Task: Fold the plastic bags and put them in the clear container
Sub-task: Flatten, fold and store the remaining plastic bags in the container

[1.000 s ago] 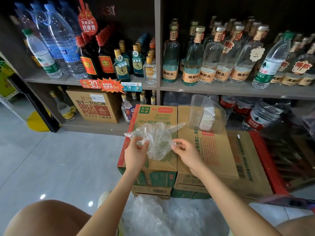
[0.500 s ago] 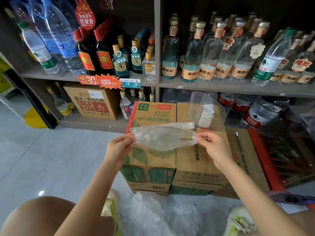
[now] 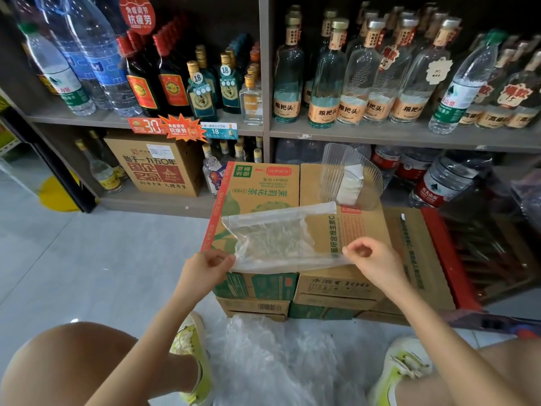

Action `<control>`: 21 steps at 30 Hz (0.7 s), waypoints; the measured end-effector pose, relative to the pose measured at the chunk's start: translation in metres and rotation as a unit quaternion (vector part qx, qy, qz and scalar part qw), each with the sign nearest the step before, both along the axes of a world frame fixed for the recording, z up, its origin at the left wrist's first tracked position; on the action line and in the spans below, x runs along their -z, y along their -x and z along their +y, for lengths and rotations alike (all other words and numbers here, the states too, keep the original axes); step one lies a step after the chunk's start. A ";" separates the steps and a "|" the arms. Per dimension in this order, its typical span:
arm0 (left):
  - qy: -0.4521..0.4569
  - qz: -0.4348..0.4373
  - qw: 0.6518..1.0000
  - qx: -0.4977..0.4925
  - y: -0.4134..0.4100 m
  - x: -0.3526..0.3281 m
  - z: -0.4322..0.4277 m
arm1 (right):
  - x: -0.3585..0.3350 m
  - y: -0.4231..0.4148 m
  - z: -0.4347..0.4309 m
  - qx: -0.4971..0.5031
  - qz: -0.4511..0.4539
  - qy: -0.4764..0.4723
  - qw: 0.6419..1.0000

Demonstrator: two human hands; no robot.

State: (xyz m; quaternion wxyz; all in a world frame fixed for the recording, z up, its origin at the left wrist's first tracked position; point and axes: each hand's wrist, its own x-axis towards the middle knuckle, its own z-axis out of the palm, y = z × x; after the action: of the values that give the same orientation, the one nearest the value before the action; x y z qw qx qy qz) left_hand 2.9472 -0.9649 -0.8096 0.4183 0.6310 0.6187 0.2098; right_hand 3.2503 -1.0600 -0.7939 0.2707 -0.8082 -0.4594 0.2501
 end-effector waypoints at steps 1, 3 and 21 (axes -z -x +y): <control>0.012 -0.022 0.999 -0.036 -0.002 0.001 0.000 | -0.003 0.006 0.001 -0.002 -0.069 -0.021 0.997; 0.043 -0.057 0.993 -0.096 -0.007 0.004 -0.002 | -0.005 0.021 0.011 -0.034 -0.132 -0.077 0.988; 0.189 -0.177 0.955 -0.144 0.006 0.025 -0.001 | 0.039 0.134 0.160 -0.384 -0.238 0.080 0.888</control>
State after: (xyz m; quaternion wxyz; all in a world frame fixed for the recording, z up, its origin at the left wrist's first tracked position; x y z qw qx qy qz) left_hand 2.9417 -0.9656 -0.8347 0.5975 0.3974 0.6479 0.2556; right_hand 3.1162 -0.9001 -0.8325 -0.0299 -0.6228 -0.7629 0.1707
